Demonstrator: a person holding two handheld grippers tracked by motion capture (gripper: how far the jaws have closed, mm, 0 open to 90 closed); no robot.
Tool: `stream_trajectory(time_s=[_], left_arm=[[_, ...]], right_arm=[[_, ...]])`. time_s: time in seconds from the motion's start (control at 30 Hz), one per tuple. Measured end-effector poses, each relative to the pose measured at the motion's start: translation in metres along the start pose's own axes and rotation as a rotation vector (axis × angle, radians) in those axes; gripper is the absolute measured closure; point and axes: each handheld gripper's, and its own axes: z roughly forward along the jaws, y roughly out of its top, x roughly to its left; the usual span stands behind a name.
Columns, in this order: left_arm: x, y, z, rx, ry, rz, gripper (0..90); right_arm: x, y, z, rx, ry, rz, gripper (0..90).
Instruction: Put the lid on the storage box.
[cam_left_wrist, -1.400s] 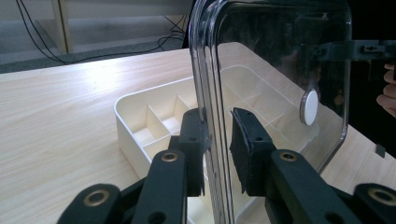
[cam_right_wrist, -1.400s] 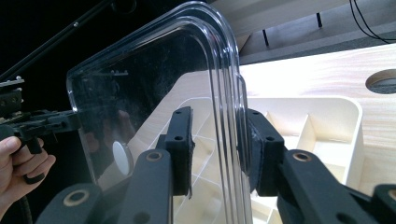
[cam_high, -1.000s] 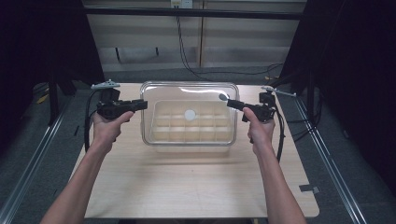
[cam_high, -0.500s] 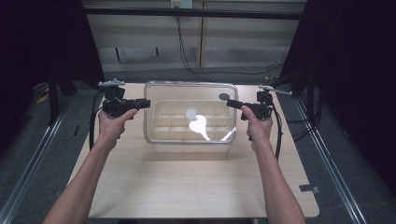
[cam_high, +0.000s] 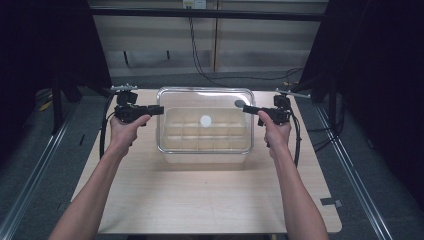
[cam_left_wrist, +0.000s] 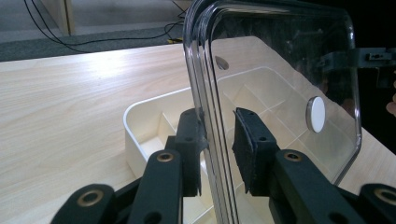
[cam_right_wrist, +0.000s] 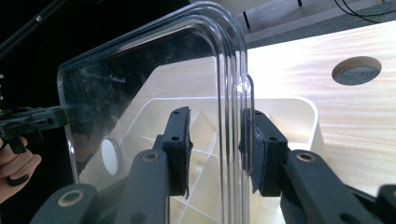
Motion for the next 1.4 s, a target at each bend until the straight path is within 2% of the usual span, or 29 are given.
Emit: stream_trajectory(time_s=[0.13,0.33,0.57,0.6,0.8,0.9,1.07,1.13,1.17,1.33,1.4], left_arm=[[0.002,-0.001,0.003,0.002,0.002,-0.009,71.7],[0.008,-0.002,0.01,0.021,0.02,-0.015,70.5],[0.016,-0.005,0.019,0.041,0.038,-0.031,70.6],[0.018,-0.005,0.02,0.048,0.037,-0.032,70.9],[0.026,-0.01,0.032,0.055,0.017,-0.083,69.8],[0.028,-0.012,0.036,0.073,0.023,-0.081,68.4],[0.032,-0.015,0.04,0.074,0.014,-0.106,67.4],[0.034,-0.017,0.043,0.074,0.012,-0.122,66.8],[0.036,-0.02,0.046,0.074,0.006,-0.144,66.4],[0.041,-0.022,0.051,0.091,-0.001,-0.141,64.5],[0.041,-0.023,0.052,0.091,-0.003,-0.151,64.1]], right_arm=[[-0.003,-0.001,0.002,-0.006,0.001,0.002,64.5],[-0.004,0.002,0.012,0.033,-0.048,-0.02,61.1],[-0.009,0.002,0.021,0.06,-0.077,-0.018,59.0],[-0.011,0.002,0.025,0.069,-0.099,-0.019,57.3],[-0.018,-0.001,0.033,0.087,-0.117,-0.002,54.9],[-0.019,-0.002,0.037,0.097,-0.146,-0.009,52.3],[-0.022,-0.004,0.042,0.109,-0.158,0.0,50.5],[-0.022,-0.005,0.044,0.115,-0.174,-0.006,49.0],[-0.021,-0.006,0.046,0.122,-0.185,-0.009,47.6],[-0.023,-0.009,0.052,0.136,-0.201,-0.015,44.8],[-0.022,-0.009,0.052,0.143,-0.21,-0.032,44.3]])
